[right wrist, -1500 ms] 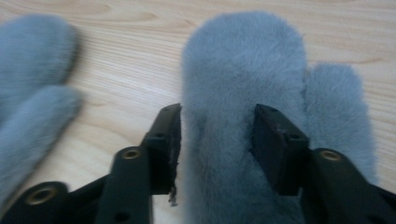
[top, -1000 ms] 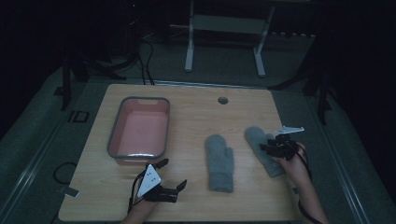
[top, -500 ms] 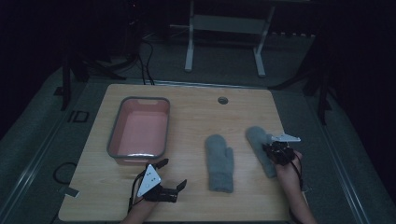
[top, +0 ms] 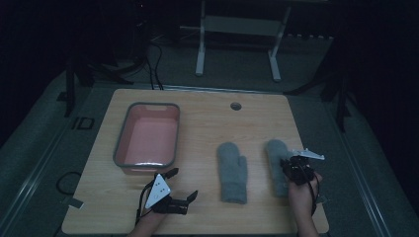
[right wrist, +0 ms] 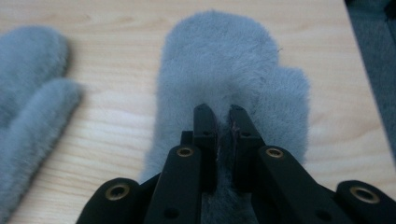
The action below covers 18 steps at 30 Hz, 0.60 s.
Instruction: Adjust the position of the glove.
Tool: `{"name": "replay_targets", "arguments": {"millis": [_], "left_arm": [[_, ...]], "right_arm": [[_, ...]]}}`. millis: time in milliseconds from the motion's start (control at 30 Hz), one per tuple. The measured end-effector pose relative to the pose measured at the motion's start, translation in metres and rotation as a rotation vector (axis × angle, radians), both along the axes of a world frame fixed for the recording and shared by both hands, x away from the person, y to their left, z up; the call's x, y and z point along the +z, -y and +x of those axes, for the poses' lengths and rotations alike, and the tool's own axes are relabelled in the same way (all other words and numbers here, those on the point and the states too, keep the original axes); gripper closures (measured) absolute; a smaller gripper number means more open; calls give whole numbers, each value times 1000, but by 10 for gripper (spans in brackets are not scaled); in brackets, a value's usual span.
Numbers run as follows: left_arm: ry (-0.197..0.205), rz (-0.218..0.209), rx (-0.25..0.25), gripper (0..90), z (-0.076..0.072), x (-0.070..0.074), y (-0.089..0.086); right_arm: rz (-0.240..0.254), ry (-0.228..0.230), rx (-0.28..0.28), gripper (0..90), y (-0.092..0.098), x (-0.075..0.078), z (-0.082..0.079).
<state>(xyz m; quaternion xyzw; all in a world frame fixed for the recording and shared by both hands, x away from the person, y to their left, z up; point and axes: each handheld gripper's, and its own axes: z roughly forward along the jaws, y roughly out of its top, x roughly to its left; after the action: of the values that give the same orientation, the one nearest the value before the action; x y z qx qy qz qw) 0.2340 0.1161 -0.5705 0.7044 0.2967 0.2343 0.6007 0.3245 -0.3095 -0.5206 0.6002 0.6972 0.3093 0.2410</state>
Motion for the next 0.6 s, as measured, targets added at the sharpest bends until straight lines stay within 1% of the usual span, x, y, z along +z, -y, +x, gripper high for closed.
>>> {"name": "replay_targets", "arguments": {"millis": [33, 100, 133, 200, 267, 333, 400, 433, 467, 567, 600], "left_arm": [[0, 0, 0, 12, 0, 0, 0], [3, 3, 0, 12, 0, 0, 0], [4, 5, 1, 12, 0, 0, 0], [3, 4, 0, 12, 0, 0, 0], [0, 2, 2, 12, 0, 0, 0], [0, 2, 3, 12, 0, 0, 0], [1, 3, 4, 12, 0, 0, 0], [1, 2, 4, 12, 0, 0, 0], [0, 2, 4, 12, 0, 0, 0], [-3, 1, 5, 12, 0, 0, 0], [-4, 1, 6, 12, 0, 0, 0]], "right_arm": [[3, -15, 2, 836, 0, -5, 1], [-6, -38, 14, 827, -2, -14, 3], [-7, -43, 22, 821, -3, -17, 3], [-13, -34, 20, 812, -4, -18, 3], [-5, -29, 19, 791, -3, -20, 3], [-1, -24, 18, 738, -3, -20, 2], [7, -15, 25, 633, -3, -17, 1], [14, -9, 34, 561, -3, -14, 0], [24, -5, 45, 536, -3, -9, -1], [20, 33, 45, 465, -2, 5, -9], [28, 26, 45, 444, -1, 8, -11]]}}
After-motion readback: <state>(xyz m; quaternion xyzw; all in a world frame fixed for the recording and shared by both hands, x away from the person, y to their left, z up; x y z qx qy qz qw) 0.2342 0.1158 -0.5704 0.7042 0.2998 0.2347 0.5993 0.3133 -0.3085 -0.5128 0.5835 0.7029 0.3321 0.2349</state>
